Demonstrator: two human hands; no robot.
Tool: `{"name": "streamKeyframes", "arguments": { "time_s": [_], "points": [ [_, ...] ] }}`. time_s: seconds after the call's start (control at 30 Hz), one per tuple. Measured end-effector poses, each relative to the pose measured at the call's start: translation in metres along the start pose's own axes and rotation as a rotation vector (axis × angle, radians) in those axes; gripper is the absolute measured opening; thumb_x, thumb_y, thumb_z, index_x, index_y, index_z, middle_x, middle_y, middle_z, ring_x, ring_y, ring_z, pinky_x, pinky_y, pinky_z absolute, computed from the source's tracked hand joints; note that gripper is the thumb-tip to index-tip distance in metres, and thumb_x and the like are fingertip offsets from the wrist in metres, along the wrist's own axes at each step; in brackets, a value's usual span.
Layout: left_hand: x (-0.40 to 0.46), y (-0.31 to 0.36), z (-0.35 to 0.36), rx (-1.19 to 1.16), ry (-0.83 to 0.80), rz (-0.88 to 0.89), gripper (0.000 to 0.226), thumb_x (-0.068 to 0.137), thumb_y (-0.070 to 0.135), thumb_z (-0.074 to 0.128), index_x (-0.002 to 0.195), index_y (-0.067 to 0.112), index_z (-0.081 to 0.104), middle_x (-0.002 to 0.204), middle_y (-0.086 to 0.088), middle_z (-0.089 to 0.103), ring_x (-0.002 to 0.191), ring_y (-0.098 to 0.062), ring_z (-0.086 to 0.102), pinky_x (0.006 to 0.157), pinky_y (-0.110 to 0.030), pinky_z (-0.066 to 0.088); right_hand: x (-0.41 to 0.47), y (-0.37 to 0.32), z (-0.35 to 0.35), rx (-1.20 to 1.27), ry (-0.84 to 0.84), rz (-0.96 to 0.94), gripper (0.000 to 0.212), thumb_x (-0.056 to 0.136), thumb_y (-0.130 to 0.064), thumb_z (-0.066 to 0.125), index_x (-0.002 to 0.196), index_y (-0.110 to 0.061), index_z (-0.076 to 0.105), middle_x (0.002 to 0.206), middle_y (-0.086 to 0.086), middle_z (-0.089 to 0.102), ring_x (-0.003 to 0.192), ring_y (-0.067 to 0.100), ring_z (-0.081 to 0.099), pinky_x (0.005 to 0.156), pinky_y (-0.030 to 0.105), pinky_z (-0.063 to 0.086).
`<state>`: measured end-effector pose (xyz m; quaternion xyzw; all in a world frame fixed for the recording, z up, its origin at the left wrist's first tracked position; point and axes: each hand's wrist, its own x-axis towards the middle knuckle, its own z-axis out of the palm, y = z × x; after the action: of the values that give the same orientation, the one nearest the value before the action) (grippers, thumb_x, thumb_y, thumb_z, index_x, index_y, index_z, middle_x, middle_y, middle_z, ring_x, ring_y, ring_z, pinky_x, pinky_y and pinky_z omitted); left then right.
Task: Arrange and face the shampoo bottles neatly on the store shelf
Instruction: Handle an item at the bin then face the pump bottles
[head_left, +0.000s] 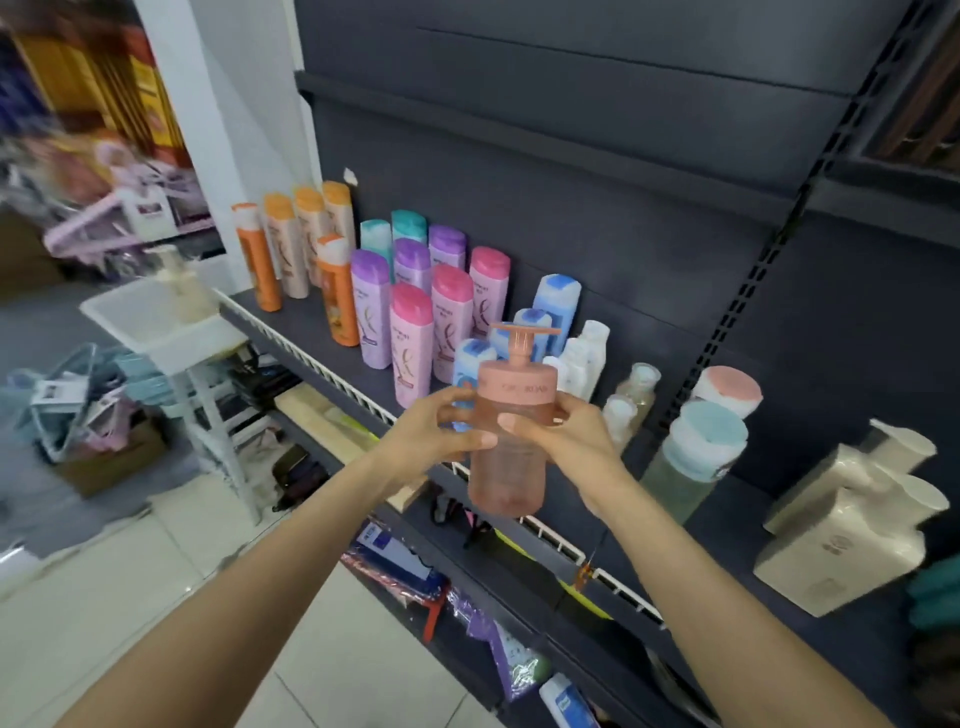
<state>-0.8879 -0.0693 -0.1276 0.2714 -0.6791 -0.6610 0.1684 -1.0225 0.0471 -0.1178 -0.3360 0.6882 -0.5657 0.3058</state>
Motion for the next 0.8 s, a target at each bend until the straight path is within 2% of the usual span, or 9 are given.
{"name": "streamKeyframes", "arguments": {
  "time_s": [0.1, 0.2, 0.33, 0.43, 0.57, 0.67, 0.73, 0.8],
  "points": [
    [0.002, -0.007, -0.042, -0.033, 0.038, 0.007, 0.051, 0.08, 0.006, 0.071, 0.126, 0.018, 0.053, 0.111, -0.005, 0.064, 0.099, -0.017, 0.065, 0.075, -0.027, 0.058, 0.026, 0.0, 0.034, 0.004, -0.084, 0.013, 0.038, 0.075, -0.024, 0.079, 0.11, -0.024, 0.064, 0.104, -0.003, 0.07, 0.102, 0.016, 0.064, 0.09, 0.037, 0.052],
    [0.004, -0.015, -0.095, -0.059, 0.064, 0.0, 0.049, 0.083, 0.006, 0.068, 0.127, 0.019, 0.053, 0.113, -0.004, 0.064, 0.1, -0.015, 0.065, 0.077, -0.026, 0.058, 0.055, -0.003, 0.078, 0.01, -0.17, 0.012, 0.043, 0.075, -0.019, 0.078, 0.115, -0.019, 0.064, 0.107, 0.0, 0.07, 0.104, 0.018, 0.064, 0.091, 0.036, 0.051],
    [0.011, -0.023, -0.166, -0.092, 0.11, -0.021, 0.045, 0.084, 0.005, 0.066, 0.125, 0.019, 0.054, 0.112, -0.001, 0.065, 0.097, -0.011, 0.066, 0.08, -0.027, 0.057, 0.092, -0.012, 0.147, 0.043, -0.171, 0.012, 0.035, 0.076, -0.01, 0.076, 0.108, -0.018, 0.064, 0.1, 0.0, 0.07, 0.099, 0.019, 0.065, 0.086, 0.034, 0.054],
    [0.018, -0.025, -0.23, -0.1, 0.145, -0.029, 0.045, 0.083, 0.005, 0.067, 0.122, 0.023, 0.055, 0.107, 0.002, 0.068, 0.09, -0.007, 0.069, 0.078, -0.026, 0.058, 0.124, -0.02, 0.207, 0.073, -0.167, 0.025, 0.035, 0.075, -0.011, 0.077, 0.106, -0.017, 0.065, 0.099, 0.001, 0.07, 0.098, 0.022, 0.065, 0.083, 0.035, 0.055],
    [0.026, -0.025, -0.307, -0.075, 0.168, -0.04, 0.049, 0.084, 0.006, 0.067, 0.125, 0.027, 0.052, 0.099, 0.006, 0.069, 0.083, -0.002, 0.069, 0.072, -0.021, 0.057, 0.158, -0.032, 0.28, 0.11, -0.171, 0.003, 0.036, 0.075, -0.01, 0.077, 0.108, -0.016, 0.064, 0.096, -0.003, 0.069, 0.092, 0.013, 0.065, 0.079, 0.029, 0.054],
    [0.026, -0.028, -0.355, -0.05, 0.186, -0.03, 0.049, 0.087, 0.005, 0.064, 0.127, 0.029, 0.051, 0.097, 0.005, 0.07, 0.081, 0.0, 0.069, 0.065, -0.015, 0.054, 0.178, -0.037, 0.329, 0.131, -0.208, -0.007, 0.03, 0.075, -0.004, 0.075, 0.095, -0.024, 0.064, 0.09, -0.007, 0.069, 0.08, 0.004, 0.066, 0.075, 0.025, 0.055],
    [0.027, -0.033, -0.384, -0.021, 0.219, -0.032, 0.048, 0.087, 0.006, 0.064, 0.129, 0.026, 0.053, 0.101, 0.002, 0.07, 0.086, -0.003, 0.068, 0.069, -0.018, 0.055, 0.195, -0.04, 0.358, 0.116, -0.235, -0.009, 0.032, 0.074, -0.005, 0.076, 0.091, -0.028, 0.063, 0.09, -0.008, 0.069, 0.079, 0.003, 0.066, 0.077, 0.028, 0.055],
    [0.033, -0.04, -0.412, 0.025, 0.252, -0.033, 0.051, 0.086, 0.008, 0.065, 0.133, 0.023, 0.052, 0.107, -0.002, 0.07, 0.097, -0.01, 0.067, 0.08, -0.026, 0.057, 0.214, -0.043, 0.385, 0.085, -0.26, -0.005, 0.031, 0.073, -0.008, 0.079, 0.088, -0.031, 0.063, 0.091, -0.008, 0.069, 0.081, 0.002, 0.065, 0.078, 0.03, 0.054]
  ]
}}
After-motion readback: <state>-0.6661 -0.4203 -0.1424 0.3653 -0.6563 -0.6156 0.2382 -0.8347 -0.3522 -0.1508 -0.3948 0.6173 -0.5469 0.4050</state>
